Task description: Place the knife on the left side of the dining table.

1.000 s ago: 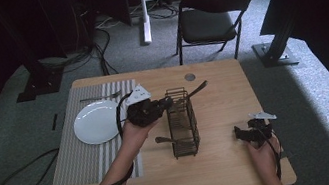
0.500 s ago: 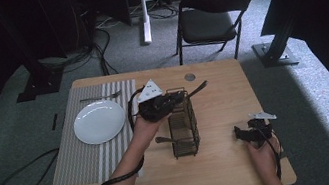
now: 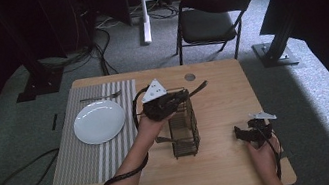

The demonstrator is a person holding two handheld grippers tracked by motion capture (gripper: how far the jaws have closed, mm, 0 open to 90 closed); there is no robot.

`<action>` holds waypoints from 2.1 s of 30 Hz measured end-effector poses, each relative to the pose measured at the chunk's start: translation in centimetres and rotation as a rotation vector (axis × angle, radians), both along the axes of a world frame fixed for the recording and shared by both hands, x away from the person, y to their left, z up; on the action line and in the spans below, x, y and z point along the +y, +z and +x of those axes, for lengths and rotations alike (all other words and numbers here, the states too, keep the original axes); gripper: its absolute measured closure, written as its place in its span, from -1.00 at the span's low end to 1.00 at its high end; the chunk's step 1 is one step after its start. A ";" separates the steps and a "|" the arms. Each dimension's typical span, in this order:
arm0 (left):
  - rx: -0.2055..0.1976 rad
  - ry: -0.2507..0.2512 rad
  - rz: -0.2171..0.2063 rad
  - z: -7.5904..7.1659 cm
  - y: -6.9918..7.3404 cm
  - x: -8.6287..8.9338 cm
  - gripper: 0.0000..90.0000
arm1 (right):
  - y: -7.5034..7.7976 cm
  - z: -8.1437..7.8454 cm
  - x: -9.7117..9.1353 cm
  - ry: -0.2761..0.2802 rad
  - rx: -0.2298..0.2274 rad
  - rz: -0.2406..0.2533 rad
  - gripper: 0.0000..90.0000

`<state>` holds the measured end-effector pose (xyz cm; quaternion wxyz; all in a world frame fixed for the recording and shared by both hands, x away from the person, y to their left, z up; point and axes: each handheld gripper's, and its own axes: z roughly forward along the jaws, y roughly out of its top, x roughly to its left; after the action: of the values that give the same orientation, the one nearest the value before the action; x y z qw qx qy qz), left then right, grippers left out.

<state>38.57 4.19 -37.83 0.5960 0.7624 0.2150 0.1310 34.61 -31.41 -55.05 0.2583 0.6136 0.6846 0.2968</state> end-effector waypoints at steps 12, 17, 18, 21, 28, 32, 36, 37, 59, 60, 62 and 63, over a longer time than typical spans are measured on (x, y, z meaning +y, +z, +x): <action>-0.004 -0.002 -0.015 -0.5 2.1 0.5 0.87 | 0.0 0.0 0.0 0.000 0.001 0.000 -0.73; -0.004 0.003 -0.032 -1.0 3.4 1.2 0.87 | 0.0 0.0 0.0 0.000 0.001 0.000 -0.73; -0.004 0.003 -0.032 -1.0 3.4 1.2 0.87 | 0.0 0.0 0.0 0.000 0.001 0.000 -0.73; -0.019 0.012 -0.028 -1.5 4.6 1.8 0.86 | 0.0 0.0 0.0 0.000 0.001 0.000 -0.73; -0.033 -0.003 -0.052 -2.3 6.9 2.8 0.86 | 0.0 0.0 0.0 0.001 0.003 0.000 -0.73; -0.053 0.006 -0.049 -3.1 8.2 3.5 0.86 | 0.0 0.0 0.0 0.000 0.003 0.000 -0.73; -0.062 0.022 -0.056 -3.9 9.4 4.7 0.86 | 0.0 0.0 0.0 0.001 0.001 -0.002 -0.73; -0.067 0.032 -0.057 -4.2 9.7 5.0 0.86 | 0.0 0.0 0.0 0.001 0.001 -0.002 -0.73; -0.092 0.282 -0.042 -7.7 10.0 13.3 0.86 | 0.0 0.0 0.0 -0.003 0.001 -0.001 -0.73; -0.091 0.305 -0.038 -7.8 9.6 13.7 0.86 | 0.0 0.0 0.0 -0.004 0.001 -0.001 -0.73; -0.083 0.316 -0.040 -7.8 9.2 14.0 0.86 | 0.0 0.0 0.0 -0.005 0.001 -0.002 -0.73; -0.078 0.335 -0.039 -7.8 8.8 14.4 0.86 | 0.0 0.0 0.0 -0.005 0.001 -0.002 -0.73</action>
<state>30.76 18.54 -29.05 0.5884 0.6986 0.3183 0.2536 34.60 -31.37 -55.05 0.2592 0.6151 0.6835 0.2955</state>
